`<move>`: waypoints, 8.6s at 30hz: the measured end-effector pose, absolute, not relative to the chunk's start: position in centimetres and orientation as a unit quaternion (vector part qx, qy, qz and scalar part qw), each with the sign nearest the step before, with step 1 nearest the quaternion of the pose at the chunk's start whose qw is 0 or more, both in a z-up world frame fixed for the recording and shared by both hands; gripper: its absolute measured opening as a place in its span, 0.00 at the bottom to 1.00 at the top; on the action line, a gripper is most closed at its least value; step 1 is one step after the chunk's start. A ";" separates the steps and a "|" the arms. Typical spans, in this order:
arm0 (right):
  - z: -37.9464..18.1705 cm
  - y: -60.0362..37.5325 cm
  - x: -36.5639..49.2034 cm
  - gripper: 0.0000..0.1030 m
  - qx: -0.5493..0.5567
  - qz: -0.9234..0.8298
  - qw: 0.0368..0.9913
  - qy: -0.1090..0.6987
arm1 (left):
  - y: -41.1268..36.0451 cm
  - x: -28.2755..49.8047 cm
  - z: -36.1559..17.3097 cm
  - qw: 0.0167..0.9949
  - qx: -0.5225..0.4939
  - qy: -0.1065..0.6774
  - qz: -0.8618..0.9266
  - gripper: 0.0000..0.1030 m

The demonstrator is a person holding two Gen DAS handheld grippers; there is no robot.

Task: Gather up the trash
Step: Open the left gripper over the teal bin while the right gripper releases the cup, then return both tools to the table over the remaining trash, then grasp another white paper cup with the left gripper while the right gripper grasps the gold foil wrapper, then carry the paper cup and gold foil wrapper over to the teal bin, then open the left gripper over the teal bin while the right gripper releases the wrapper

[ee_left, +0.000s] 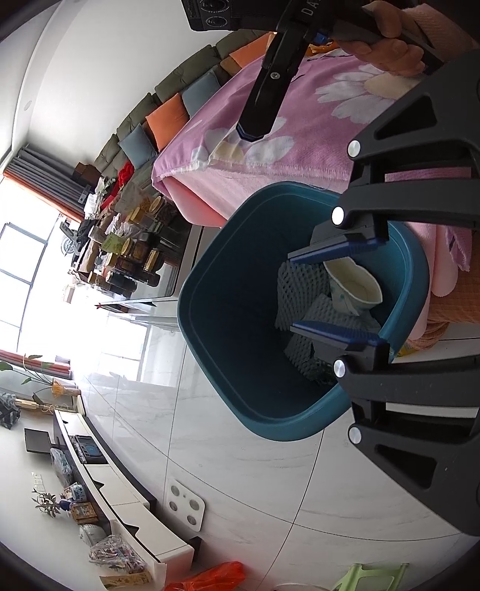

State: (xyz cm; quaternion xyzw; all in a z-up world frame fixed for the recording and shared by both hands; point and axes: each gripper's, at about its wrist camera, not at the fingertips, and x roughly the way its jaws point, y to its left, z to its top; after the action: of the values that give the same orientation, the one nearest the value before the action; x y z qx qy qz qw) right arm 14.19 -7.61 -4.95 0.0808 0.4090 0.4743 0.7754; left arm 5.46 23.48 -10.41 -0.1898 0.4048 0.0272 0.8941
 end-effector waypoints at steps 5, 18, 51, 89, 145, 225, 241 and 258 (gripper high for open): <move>-4.3 -9.2 13.3 0.18 0.079 0.474 0.785 0.391 | 22.3 4.6 -9.0 0.906 -0.179 0.382 0.010 0.38; -2.3 -19.3 10.5 0.37 0.098 0.412 0.839 0.343 | 13.6 4.7 -5.4 0.921 -0.131 0.348 -0.114 0.54; -4.1 -47.1 8.6 0.37 0.215 0.166 0.917 0.293 | -17.8 13.7 -6.1 0.799 -0.079 0.436 -0.406 0.54; -4.8 -41.5 17.0 0.45 0.171 0.198 0.889 0.375 | -11.3 12.7 -7.3 0.804 -0.100 0.431 -0.396 0.05; -3.8 -31.8 10.1 0.11 0.171 0.314 0.870 0.338 | 5.3 5.4 -4.9 0.883 -0.104 0.383 -0.251 0.03; -4.4 -12.3 13.4 0.11 0.073 0.445 0.801 0.393 | 21.0 3.4 -6.6 0.911 -0.132 0.387 -0.047 0.03; -4.9 -8.9 14.0 0.11 0.047 0.442 0.798 0.406 | 21.5 4.4 -8.4 0.905 -0.133 0.404 -0.027 0.03; -6.2 -5.2 14.9 0.17 0.014 0.428 0.798 0.425 | 22.8 6.5 -11.4 0.890 -0.157 0.429 0.001 0.10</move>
State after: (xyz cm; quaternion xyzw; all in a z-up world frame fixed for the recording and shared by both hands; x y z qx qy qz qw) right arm 14.89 -5.16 -6.18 0.0145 0.4247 0.4278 0.7977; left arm 6.53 22.78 -11.44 -0.1571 0.4291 0.0008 0.8895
